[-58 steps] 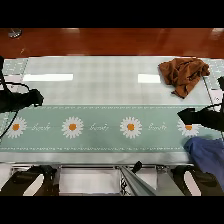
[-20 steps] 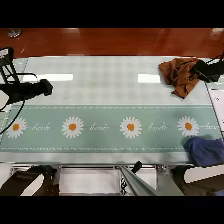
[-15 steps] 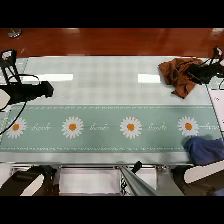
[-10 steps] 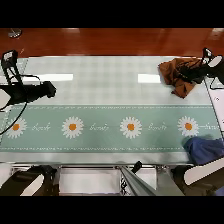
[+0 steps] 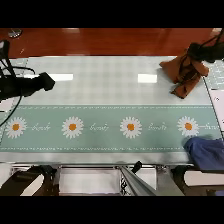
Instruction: Fold the shirts.
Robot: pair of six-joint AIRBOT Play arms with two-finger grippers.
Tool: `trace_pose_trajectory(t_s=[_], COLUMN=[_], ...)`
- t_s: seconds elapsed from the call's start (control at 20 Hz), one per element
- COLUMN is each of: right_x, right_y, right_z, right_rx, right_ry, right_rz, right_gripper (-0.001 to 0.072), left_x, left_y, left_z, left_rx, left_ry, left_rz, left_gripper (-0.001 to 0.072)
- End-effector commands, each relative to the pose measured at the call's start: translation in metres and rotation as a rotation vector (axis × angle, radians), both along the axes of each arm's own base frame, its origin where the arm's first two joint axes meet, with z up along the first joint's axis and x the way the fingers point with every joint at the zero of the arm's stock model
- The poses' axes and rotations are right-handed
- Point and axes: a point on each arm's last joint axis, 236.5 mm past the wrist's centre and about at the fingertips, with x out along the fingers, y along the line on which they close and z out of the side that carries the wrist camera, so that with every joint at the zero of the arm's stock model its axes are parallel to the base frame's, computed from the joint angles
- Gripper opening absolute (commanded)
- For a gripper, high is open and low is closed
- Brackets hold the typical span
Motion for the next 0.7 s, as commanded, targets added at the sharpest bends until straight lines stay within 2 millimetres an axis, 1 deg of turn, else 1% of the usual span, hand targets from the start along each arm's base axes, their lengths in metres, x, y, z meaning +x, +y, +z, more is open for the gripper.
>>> trace_pose_trajectory(t_s=[0.0,0.05,0.1,0.15,0.2,0.25,0.3,0.35,0.4,0.45,0.5,0.55,0.65], right_x=[-0.05,-0.075,-0.101,-0.131,-0.158,-0.186,-0.208,-0.229,-0.245,-0.257,-0.265,-0.267,-0.263], right_y=[0.057,0.072,0.083,0.092,0.098,0.102,0.105,0.107,0.11,0.114,0.117,0.121,0.131], right_z=[0.16,0.207,0.246,0.283,0.31,0.332,0.346,0.356,0.361,0.362,0.359,0.35,0.318], right_rx=[-0.043,-0.059,-0.07,-0.076,-0.081,-0.081,-0.084,-0.086,-0.08,-0.069,-0.061,-0.061,-0.043], right_ry=[-0.352,-0.46,-0.557,-0.651,-0.721,-0.778,-0.815,-0.84,-0.848,-0.844,-0.826,-0.788,-0.654], right_rz=[0.123,0.139,0.15,0.157,0.163,0.166,0.172,0.179,0.187,0.197,0.21,0.23,0.282], right_gripper=[0.0034,0.0034,0.0034,0.0034,0.0034,0.0034,0.0034,0.0034,0.0034,0.0034,0.0034,0.0034,0.0034], left_x=[0.003,0.001,-0.004,-0.012,-0.022,-0.033,-0.046,-0.061,-0.074,-0.087,-0.099,-0.108,-0.121], left_y=[-0.003,-0.003,-0.003,-0.002,-0.001,0.0,0.002,0.003,0.005,0.006,0.007,0.008,0.009], left_z=[0.07,0.099,0.129,0.164,0.198,0.229,0.256,0.281,0.298,0.31,0.315,0.315,0.299], left_rx=[-0.016,-0.006,0.014,0.04,0.064,0.082,0.096,0.106,0.106,0.106,0.106,0.108,0.117], left_ry=[-0.105,-0.151,-0.206,-0.275,-0.348,-0.418,-0.485,-0.546,-0.589,-0.621,-0.635,-0.631,-0.563], left_rz=[-0.01,-0.026,-0.051,-0.078,-0.099,-0.113,-0.121,-0.125,-0.124,-0.122,-0.122,-0.124,-0.135], left_gripper=[0.072,0.072,0.072,0.072,0.072,0.072,0.072,0.072,0.072,0.072,0.072,0.072,0.072])
